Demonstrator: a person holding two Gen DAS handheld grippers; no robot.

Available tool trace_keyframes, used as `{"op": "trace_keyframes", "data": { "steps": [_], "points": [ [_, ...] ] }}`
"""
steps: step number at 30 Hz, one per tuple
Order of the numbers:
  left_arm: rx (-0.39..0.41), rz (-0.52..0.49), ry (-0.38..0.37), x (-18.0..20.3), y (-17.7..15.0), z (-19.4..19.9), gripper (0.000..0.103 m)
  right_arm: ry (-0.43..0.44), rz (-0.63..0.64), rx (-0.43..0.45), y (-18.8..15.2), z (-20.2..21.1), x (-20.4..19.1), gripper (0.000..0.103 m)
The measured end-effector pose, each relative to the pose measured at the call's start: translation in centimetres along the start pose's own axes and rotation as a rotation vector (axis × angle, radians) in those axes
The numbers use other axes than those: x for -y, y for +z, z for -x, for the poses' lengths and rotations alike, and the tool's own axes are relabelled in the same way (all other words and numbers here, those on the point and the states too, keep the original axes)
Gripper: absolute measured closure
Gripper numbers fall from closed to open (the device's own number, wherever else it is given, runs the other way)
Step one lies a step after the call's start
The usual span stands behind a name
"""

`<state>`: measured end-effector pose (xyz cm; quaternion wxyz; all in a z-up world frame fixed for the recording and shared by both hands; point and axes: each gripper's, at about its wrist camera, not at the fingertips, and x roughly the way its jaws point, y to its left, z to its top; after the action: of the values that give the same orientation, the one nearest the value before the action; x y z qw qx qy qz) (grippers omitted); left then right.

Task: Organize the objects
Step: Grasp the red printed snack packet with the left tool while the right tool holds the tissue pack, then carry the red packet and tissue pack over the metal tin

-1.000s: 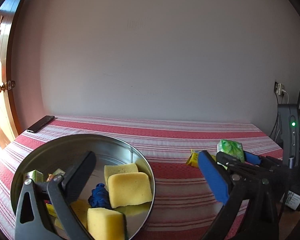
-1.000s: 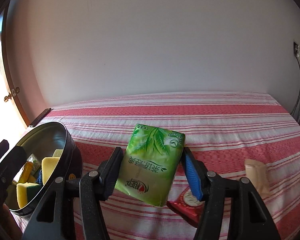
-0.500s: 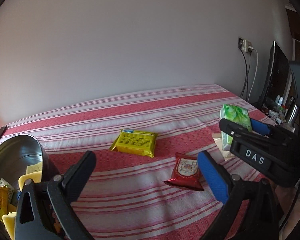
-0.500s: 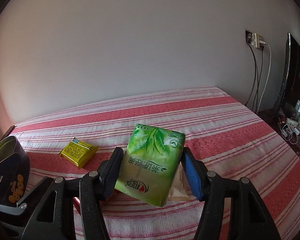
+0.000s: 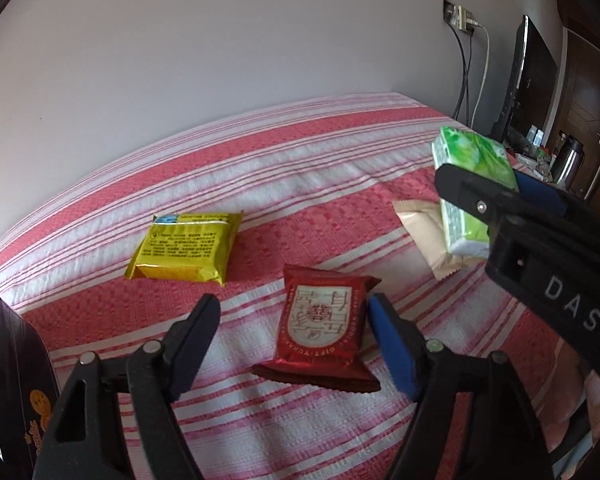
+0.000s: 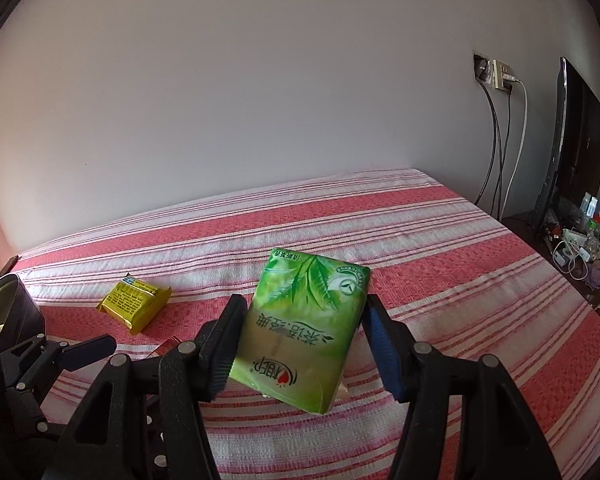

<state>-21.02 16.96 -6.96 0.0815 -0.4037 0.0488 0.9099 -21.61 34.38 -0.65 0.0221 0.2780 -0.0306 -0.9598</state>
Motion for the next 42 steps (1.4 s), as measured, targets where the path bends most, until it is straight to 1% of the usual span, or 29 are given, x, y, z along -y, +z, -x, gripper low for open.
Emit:
{"op": "trace_keyframes", "data": {
  "steps": [1,2,5,7,10,15,21,28,32,42],
  "points": [
    [-0.013,0.0,-0.014,0.1,0.0,-0.3,0.042,0.002,-0.002,-0.001,0.0,-0.1,0.0,0.041],
    [-0.023,0.001,-0.022,0.0,0.0,-0.3,0.058,0.004,-0.004,0.0,0.0,-0.1,0.1,0.041],
    [-0.022,0.002,-0.04,0.1,-0.1,-0.3,0.061,0.002,-0.001,0.01,-0.1,0.1,0.0,0.041],
    [-0.005,0.012,-0.039,-0.1,-0.2,0.1,0.061,0.002,0.003,0.02,-0.1,0.3,-0.1,0.041],
    [0.044,0.018,-0.032,-0.3,-0.3,1.1,0.062,0.0,0.004,0.034,-0.2,0.5,-0.2,0.041],
    [0.136,0.031,0.021,-0.6,-0.6,3.0,0.062,-0.001,0.024,0.065,-0.2,1.0,-0.7,0.041],
    [0.222,0.096,0.072,-2.3,-1.2,5.0,0.062,0.026,0.048,0.081,-0.3,1.4,-1.7,0.041],
    [0.315,0.108,0.135,-3.1,-2.0,6.7,0.062,0.05,0.082,0.103,-0.6,1.8,-3.0,0.041],
    [0.344,0.102,0.157,-3.3,-2.3,7.4,0.062,0.063,0.099,0.113,-0.7,2.1,-3.8,0.041],
    [0.393,0.115,0.183,-3.7,-2.9,8.4,0.062,0.088,0.124,0.146,-1.3,3.0,-5.2,0.041]
  ]
}}
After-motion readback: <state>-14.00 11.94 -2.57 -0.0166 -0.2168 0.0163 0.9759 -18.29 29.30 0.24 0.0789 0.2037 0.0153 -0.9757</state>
